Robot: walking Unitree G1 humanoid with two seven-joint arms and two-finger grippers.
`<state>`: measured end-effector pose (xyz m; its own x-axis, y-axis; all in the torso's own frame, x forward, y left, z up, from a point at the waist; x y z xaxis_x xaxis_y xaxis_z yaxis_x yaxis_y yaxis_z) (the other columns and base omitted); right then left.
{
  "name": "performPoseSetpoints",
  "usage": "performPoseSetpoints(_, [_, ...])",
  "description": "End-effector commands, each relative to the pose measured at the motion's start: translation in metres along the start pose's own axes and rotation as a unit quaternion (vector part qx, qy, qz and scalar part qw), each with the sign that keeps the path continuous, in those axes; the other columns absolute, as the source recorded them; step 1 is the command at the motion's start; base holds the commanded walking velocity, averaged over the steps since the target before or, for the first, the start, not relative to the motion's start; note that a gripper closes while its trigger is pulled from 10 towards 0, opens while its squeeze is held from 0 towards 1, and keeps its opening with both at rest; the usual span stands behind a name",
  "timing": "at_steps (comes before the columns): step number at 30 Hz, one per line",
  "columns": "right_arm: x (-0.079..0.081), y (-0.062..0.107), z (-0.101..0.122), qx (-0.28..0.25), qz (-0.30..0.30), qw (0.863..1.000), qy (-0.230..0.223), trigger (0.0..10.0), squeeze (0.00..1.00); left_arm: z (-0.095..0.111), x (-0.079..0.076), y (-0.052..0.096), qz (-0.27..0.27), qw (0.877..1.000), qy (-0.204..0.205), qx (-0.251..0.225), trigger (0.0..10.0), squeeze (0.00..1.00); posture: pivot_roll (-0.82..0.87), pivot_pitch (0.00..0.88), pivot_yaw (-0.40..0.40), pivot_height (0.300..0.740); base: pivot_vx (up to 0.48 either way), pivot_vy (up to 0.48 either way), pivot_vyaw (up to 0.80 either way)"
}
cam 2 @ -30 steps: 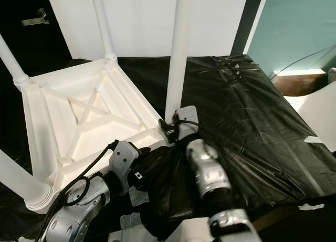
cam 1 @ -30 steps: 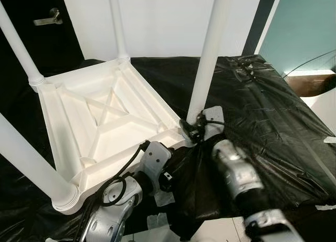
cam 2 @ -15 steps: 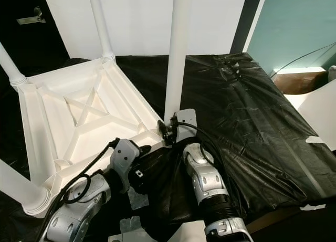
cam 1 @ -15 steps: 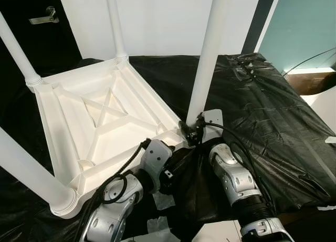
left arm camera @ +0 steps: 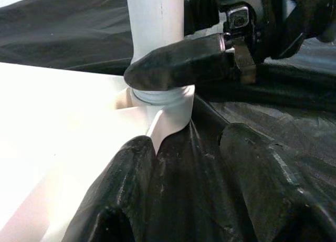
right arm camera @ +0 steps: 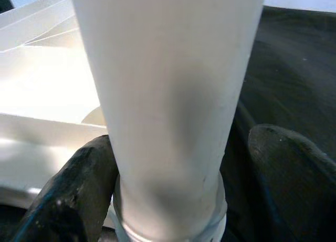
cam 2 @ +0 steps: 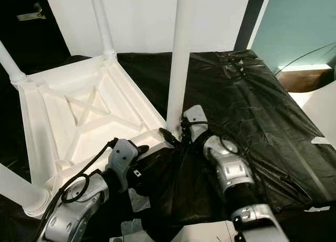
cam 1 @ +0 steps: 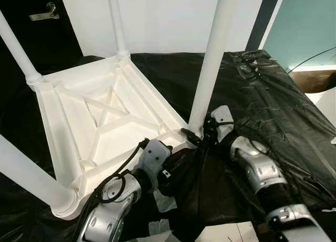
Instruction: Building children table
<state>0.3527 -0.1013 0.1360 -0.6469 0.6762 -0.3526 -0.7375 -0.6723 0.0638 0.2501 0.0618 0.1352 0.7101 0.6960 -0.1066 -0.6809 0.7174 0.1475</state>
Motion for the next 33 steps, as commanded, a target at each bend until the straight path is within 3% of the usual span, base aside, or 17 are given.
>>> performPoseSetpoints(1, [-0.002, -0.002, -0.001, -0.002, 0.026, 1.0, 0.008, 10.0, 0.0, -0.002, 0.003, -0.001, 0.009, 1.0, 0.003, 0.001, 10.0, 0.0, 0.11, 0.016, -0.025, 0.74, 0.0, 0.0, 0.0])
performPoseSetpoints(8, [-0.003, -0.013, 0.001, 0.01, 0.117, 0.992, 0.044, 10.0, 0.0, -0.001, 0.003, -0.002, 0.006, 1.0, 0.0, 0.0, 10.0, 0.0, 0.11, 0.006, -0.02, 0.74, 0.0, 0.0, 0.0])
performPoseSetpoints(9, [0.001, -0.017, 0.001, 0.012, 0.134, 0.99, 0.049, 7.1, 0.0, -0.001, 0.002, -0.003, 0.005, 1.0, 0.0, -0.001, 10.0, 0.0, 0.11, 0.004, -0.019, 0.74, 0.0, 0.0, 0.0])
performPoseSetpoints(11, [0.004, -0.02, 0.002, 0.012, 0.144, 0.988, 0.052, 7.1, 0.0, 0.0, 0.001, -0.003, 0.004, 1.0, 0.001, -0.001, 10.0, 0.0, 0.11, 0.004, -0.019, 0.74, 0.0, 0.0, 0.0])
performPoseSetpoints(12, [0.006, -0.021, 0.001, 0.011, 0.152, 0.987, 0.046, 0.0, 0.0, -0.001, 0.001, -0.004, 0.004, 1.0, 0.001, -0.001, 10.0, 0.0, 0.12, 0.0, -0.021, 0.74, 0.0, 0.0, 0.0])
performPoseSetpoints(20, [0.008, -0.019, -0.009, 0.028, 0.171, 0.984, 0.039, 0.0, 0.0, -0.003, 0.001, 0.0, 0.011, 1.0, 0.0, 0.003, 10.0, 0.0, 0.14, 0.0, -0.031, 0.74, 0.0, 0.0, 0.0])
performPoseSetpoints(29, [0.005, -0.018, -0.016, 0.043, 0.137, 0.99, 0.004, 0.0, 0.0, -0.007, 0.001, 0.004, 0.018, 1.0, 0.005, 0.01, 10.0, 0.0, 0.15, 0.0, -0.048, 0.74, 0.0, 0.0, 0.0])
performPoseSetpoints(33, [0.013, -0.017, -0.018, 0.041, 0.096, 0.994, -0.028, 0.0, 0.0, -0.008, 0.002, 0.006, 0.022, 1.0, 0.004, 0.011, 10.0, 0.0, 0.15, 0.001, -0.05, 0.74, 0.0, 0.0, 0.0])
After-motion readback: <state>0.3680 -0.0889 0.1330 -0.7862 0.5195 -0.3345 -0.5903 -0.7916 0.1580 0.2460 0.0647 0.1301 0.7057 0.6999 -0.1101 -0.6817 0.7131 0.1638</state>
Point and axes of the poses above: a point about 5 cm out from each wrist's last joint towards the gripper, its own y axis pointing back from the gripper into the wrist, its own z axis along the axis of the wrist's last joint, x = y × z, the point moved 3 cm from there along -y, pointing out of the wrist towards the gripper, and after that the axes turned 13 degrees about y, right-handed, at the moved point
